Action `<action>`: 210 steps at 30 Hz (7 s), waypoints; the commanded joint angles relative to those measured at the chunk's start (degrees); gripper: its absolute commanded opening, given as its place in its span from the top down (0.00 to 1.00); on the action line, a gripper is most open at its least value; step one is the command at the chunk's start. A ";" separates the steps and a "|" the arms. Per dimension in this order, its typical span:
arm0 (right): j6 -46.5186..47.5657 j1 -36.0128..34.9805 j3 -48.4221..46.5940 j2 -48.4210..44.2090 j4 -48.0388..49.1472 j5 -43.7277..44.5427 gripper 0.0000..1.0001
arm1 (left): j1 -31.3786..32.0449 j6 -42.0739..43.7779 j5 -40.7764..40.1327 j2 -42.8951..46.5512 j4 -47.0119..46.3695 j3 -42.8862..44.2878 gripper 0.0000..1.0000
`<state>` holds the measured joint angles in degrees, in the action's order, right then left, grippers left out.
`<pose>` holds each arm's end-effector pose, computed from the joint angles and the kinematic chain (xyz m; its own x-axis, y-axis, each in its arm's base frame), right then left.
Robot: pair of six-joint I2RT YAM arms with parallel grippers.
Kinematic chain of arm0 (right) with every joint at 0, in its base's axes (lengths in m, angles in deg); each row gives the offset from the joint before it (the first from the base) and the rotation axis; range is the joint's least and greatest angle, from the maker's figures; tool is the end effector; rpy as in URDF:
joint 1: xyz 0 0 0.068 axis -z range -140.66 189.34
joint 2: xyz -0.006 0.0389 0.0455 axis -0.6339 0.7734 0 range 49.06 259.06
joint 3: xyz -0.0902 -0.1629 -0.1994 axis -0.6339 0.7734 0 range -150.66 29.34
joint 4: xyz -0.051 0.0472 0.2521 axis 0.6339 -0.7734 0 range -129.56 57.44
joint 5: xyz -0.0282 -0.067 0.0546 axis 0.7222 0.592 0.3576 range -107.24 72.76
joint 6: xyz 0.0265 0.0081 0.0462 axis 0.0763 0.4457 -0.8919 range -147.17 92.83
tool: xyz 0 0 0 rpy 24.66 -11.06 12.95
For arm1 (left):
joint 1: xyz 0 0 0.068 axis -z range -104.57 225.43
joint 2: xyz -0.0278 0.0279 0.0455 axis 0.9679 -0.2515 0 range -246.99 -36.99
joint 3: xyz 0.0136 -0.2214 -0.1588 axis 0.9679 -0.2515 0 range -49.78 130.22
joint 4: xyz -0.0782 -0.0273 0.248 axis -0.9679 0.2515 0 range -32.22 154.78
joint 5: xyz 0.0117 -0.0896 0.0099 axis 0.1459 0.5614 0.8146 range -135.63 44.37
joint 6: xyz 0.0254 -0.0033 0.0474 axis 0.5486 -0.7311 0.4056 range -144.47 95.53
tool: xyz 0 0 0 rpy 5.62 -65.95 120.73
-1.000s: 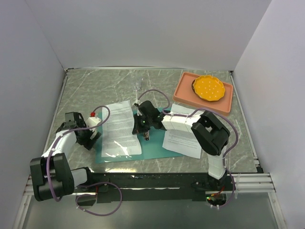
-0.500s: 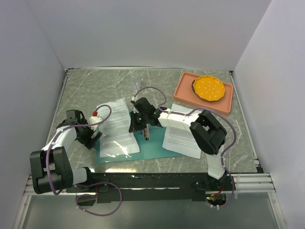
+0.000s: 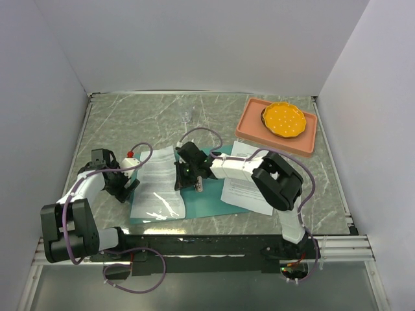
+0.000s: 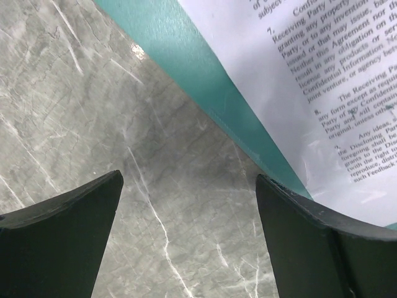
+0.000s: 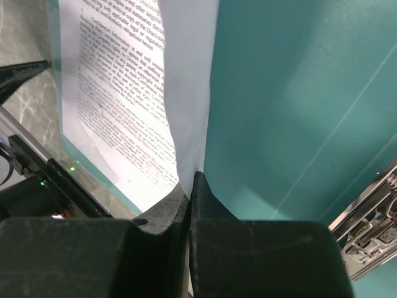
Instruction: Put the files into the folder
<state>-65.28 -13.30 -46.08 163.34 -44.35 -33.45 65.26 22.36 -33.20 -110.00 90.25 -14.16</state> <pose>0.2504 0.3443 0.1635 -0.9065 -0.2108 -0.3657 -0.3955 0.7271 0.5612 0.2095 0.0299 0.1628 -0.7048 0.5971 -0.3829 0.6059 0.7875 0.1129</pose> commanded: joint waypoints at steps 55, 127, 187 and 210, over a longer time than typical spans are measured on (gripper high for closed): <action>16.84 2.28 -10.53 3.14 -7.63 -12.27 1.00 | 1.56 -9.03 -3.20 -4.94 -2.50 3.32 0.03; 13.59 -0.27 -7.73 1.83 -5.53 -13.94 1.00 | 1.74 -9.30 -4.69 -4.51 -2.85 3.67 0.01; 12.00 -0.71 -8.34 1.83 -8.94 -5.69 0.44 | -1.60 -6.31 -2.76 0.50 2.60 6.74 0.04; 14.65 3.78 -10.09 -3.54 -27.66 13.39 0.51 | -1.60 -6.40 2.69 3.93 12.44 13.52 0.04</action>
<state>-50.03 -9.46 -54.15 158.53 -67.30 -25.53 63.82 16.37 -32.96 -107.20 101.38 -2.45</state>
